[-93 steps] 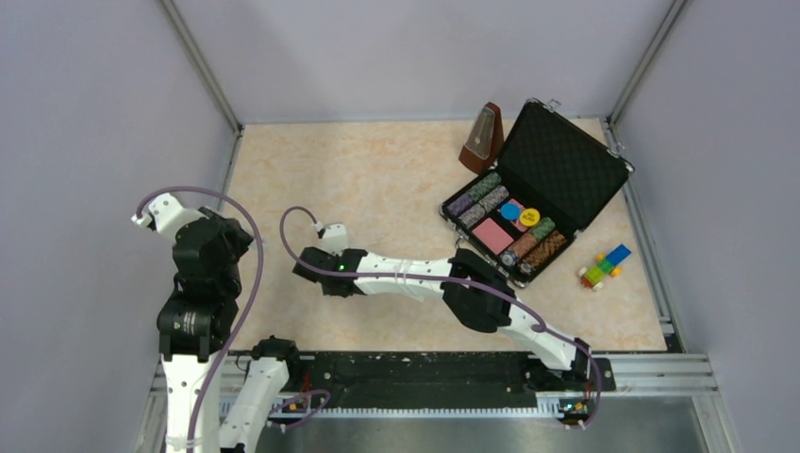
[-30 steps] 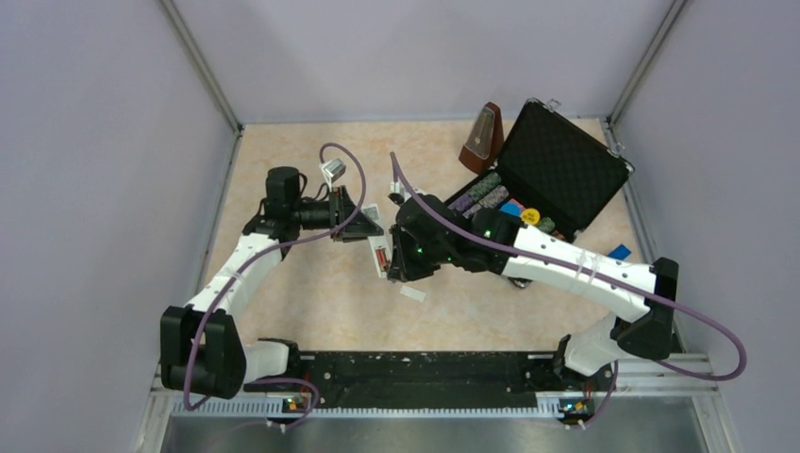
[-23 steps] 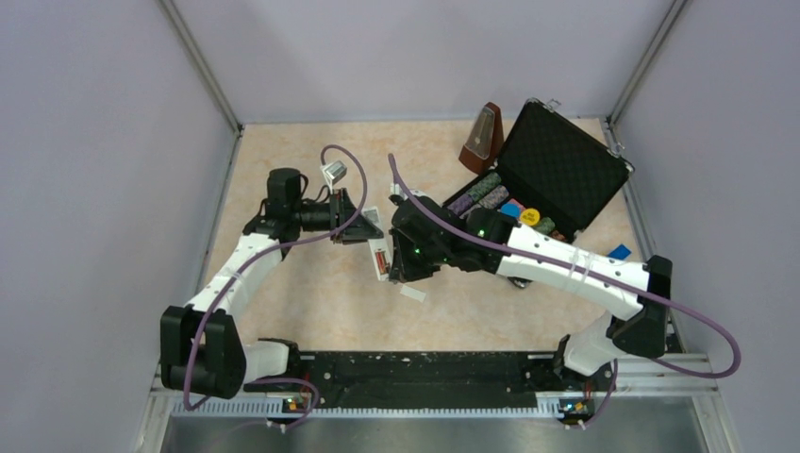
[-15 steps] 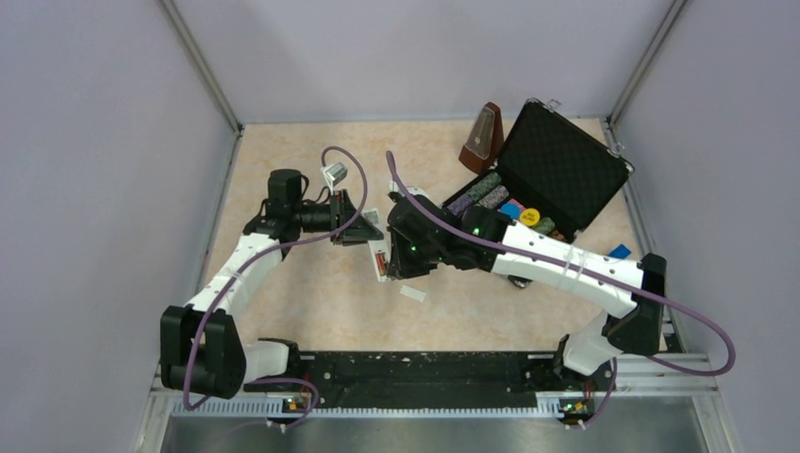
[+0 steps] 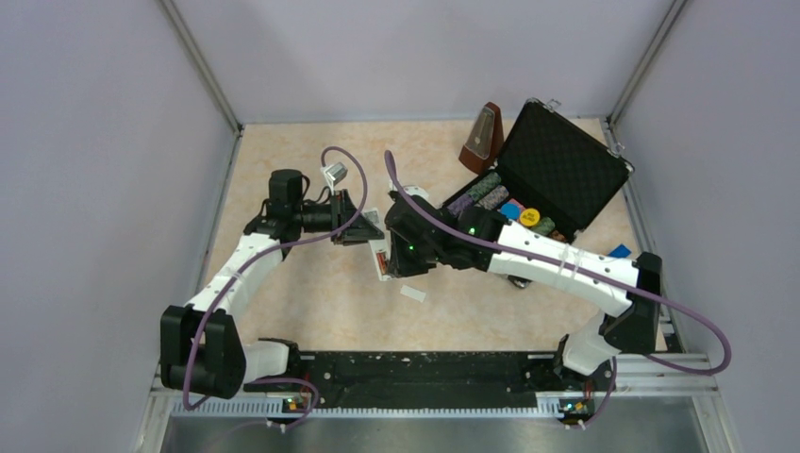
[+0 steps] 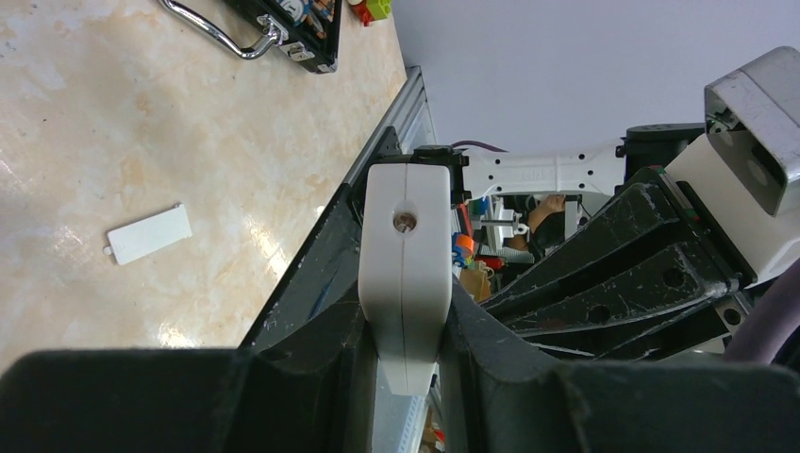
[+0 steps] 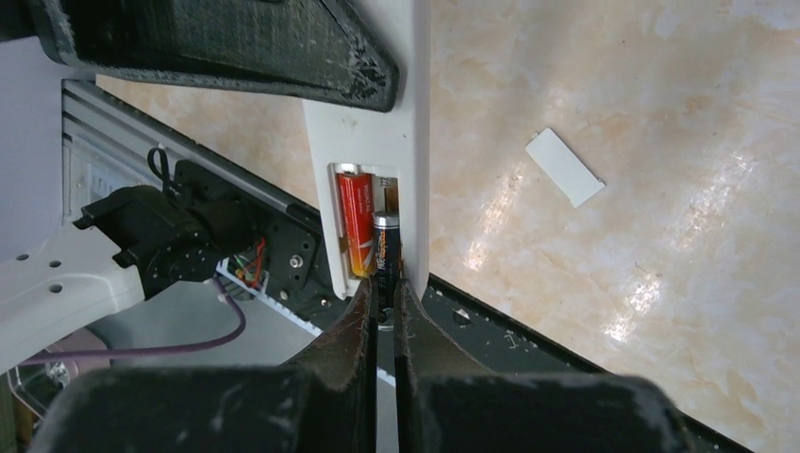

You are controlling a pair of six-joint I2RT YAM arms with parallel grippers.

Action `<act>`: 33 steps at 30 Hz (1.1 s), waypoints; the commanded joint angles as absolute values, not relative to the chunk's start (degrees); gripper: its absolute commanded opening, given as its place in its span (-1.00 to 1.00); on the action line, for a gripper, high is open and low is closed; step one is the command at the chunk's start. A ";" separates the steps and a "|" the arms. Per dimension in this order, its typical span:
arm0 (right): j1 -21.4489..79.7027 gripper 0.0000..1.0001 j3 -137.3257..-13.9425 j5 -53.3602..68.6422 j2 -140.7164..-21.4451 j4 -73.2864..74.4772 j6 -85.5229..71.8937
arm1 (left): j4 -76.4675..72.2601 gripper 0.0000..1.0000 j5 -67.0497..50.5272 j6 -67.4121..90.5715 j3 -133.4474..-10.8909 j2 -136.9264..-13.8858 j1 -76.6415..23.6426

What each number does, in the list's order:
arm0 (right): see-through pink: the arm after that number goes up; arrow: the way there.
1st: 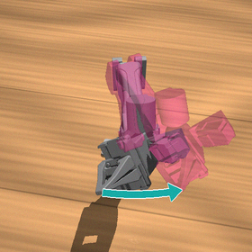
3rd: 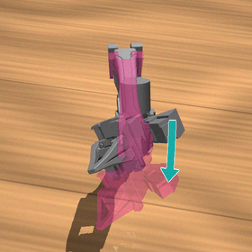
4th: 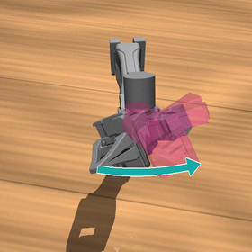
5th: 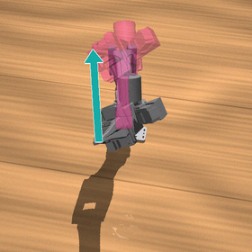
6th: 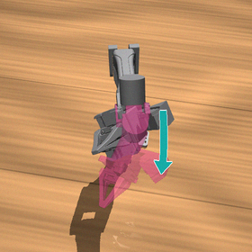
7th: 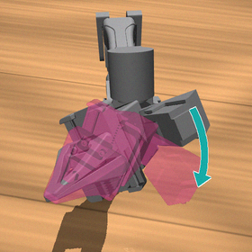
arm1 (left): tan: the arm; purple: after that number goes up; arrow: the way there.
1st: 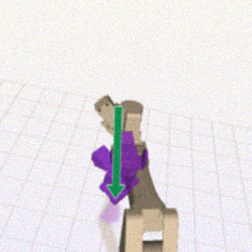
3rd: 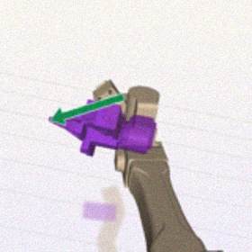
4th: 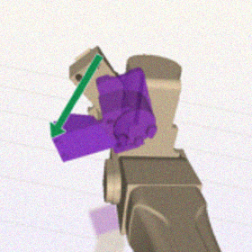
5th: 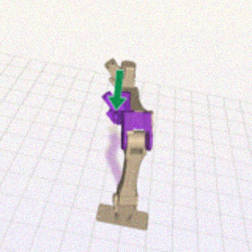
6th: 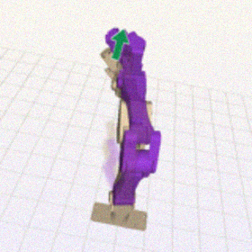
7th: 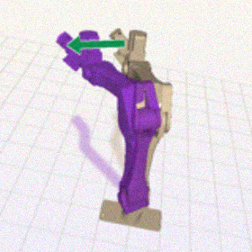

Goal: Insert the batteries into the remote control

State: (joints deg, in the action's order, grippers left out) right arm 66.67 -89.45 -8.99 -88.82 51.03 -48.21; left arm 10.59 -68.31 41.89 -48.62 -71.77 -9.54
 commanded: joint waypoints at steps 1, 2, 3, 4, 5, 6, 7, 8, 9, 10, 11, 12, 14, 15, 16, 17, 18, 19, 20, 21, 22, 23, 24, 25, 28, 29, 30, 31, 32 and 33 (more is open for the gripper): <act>66.25 -1.00 -92.89 -11.38 -90.41 51.15 -48.43 | 9.23 -1.00 -70.67 42.54 -48.96 -71.51 -9.90; 66.19 -1.00 -92.89 -11.40 -90.62 51.22 -48.43 | 9.23 -1.00 -70.60 42.58 -48.97 -71.49 -9.93; 66.15 -1.00 -92.96 -11.39 -90.85 51.22 -48.43 | 9.23 -1.00 -70.63 42.69 -48.96 -71.60 -9.93; 66.11 -0.99 -93.05 -11.38 -91.09 51.17 -48.38 | 9.26 -1.00 -70.72 42.82 -49.03 -71.61 -10.00; 66.11 -0.98 -93.07 -11.49 -91.34 51.23 -48.39 | 9.23 -1.00 -70.73 42.87 -49.05 -71.70 -10.02; 66.16 -0.97 -93.14 -11.75 -91.43 51.16 -48.42 | 9.28 -1.00 -70.78 42.95 -49.04 -71.77 -10.02; 66.10 -0.96 -93.21 -11.99 -91.53 51.20 -48.47 | 9.24 -1.00 -70.91 42.98 -49.04 -71.79 -10.07; 66.11 -0.96 -93.29 -12.22 -91.71 51.15 -48.49 | 9.30 -1.00 -70.93 42.98 -48.98 -71.76 -10.09; 66.10 -0.95 -93.33 -12.46 -91.86 51.18 -48.49 | 9.36 -1.00 -70.93 43.17 -48.96 -71.87 -10.09; 66.12 -0.94 -93.42 -12.50 -91.92 51.16 -48.55 | 9.34 -1.00 -70.96 43.20 -48.99 -71.90 -10.11; 66.05 -0.93 -93.43 -12.57 -91.97 51.20 -48.66 | 9.35 -1.00 -71.01 43.22 -48.96 -72.01 -10.11; 66.08 -0.90 -93.43 -12.68 -92.01 51.20 -48.79 | 9.39 -1.00 -70.95 43.26 -49.00 -71.93 -10.11; 66.05 -0.84 -93.27 -13.12 -92.02 51.24 -48.95 | 9.33 -1.00 -71.00 43.38 -49.01 -72.16 -10.11; 66.01 -0.80 -93.30 -13.32 -91.90 51.32 -49.05 | 9.32 -1.00 -70.99 43.36 -49.03 -72.10 -10.11; 65.96 -0.77 -93.33 -13.53 -91.93 51.47 -49.24 | 9.32 -1.00 -71.06 43.36 -49.12 -72.20 -10.11; 65.92 -0.71 -93.25 -13.49 -91.87 51.57 -49.50 | 9.32 -1.00 -71.02 43.39 -49.22 -72.29 -10.11; 65.78 -0.66 -93.25 -13.53 -91.71 51.51 -49.63 | 9.33 -1.00 -70.91 43.47 -49.31 -72.43 -10.04; 65.78 -0.60 -93.21 -13.61 -91.51 51.53 -49.73 | 9.32 -1.00 -70.68 43.59 -49.34 -72.62 -10.06; 65.78 -0.56 -93.25 -13.61 -91.23 51.63 -49.85 | 9.32 -1.00 -70.49 43.71 -49.39 -72.91 -10.02; 65.74 -0.50 -93.21 -13.71 -90.92 51.57 -49.98 | 9.27 -1.00 -70.40 43.85 -49.49 -73.19 -10.02; 65.70 -0.46 -93.19 -13.81 -90.48 51.55 -50.07 | 9.23 -1.00 -70.20 43.92 -49.56 -73.64 -10.02; 65.70 -0.42 -93.17 -13.86 -90.08 51.53 -50.17 | 9.20 -1.00 -69.91 44.02 -49.60 -73.94 -10.02; 65.72 -0.37 -93.10 -13.89 -89.46 51.52 -50.25 | 9.10 -1.00 -69.74 44.17 -49.67 -74.25 -10.02; 65.67 -0.35 -93.04 -13.96 -88.98 51.57 -50.27 | 8.87 -1.00 -69.63 44.33 -49.70 -74.51 -10.02; 65.47 -0.32 -92.70 -14.01 -87.56 51.66 -50.29 | 8.42 -1.00 -69.54 44.78 -50.06 -75.17 -10.02; 65.37 -0.31 -92.60 -14.00 -87.11 51.76 -50.37 | 8.36 -1.00 -69.57 44.93 -50.15 -75.30 -10.02; 65.31 -0.30 -92.45 -14.05 -86.66 52.00 -50.41 | 8.47 -1.00 -69.60 45.01 -50.32 -75.34 -10.02; 65.19 -0.28 -92.18 -14.24 -86.10 52.16 -50.47 | 8.44 -1.00 -69.61 45.06 -50.55 -75.31 -10.02; 65.21 -0.28 -91.89 -14.24 -85.46 52.17 -50.68 | 8.44 -1.00 -69.61 45.20 -50.80 -75.33 -10.02; 65.09 -0.27 -91.52 -14.22 -84.77 52.17 -50.93 | 8.36 -1.00 -69.57 45.40 -50.94 -75.31 -10.02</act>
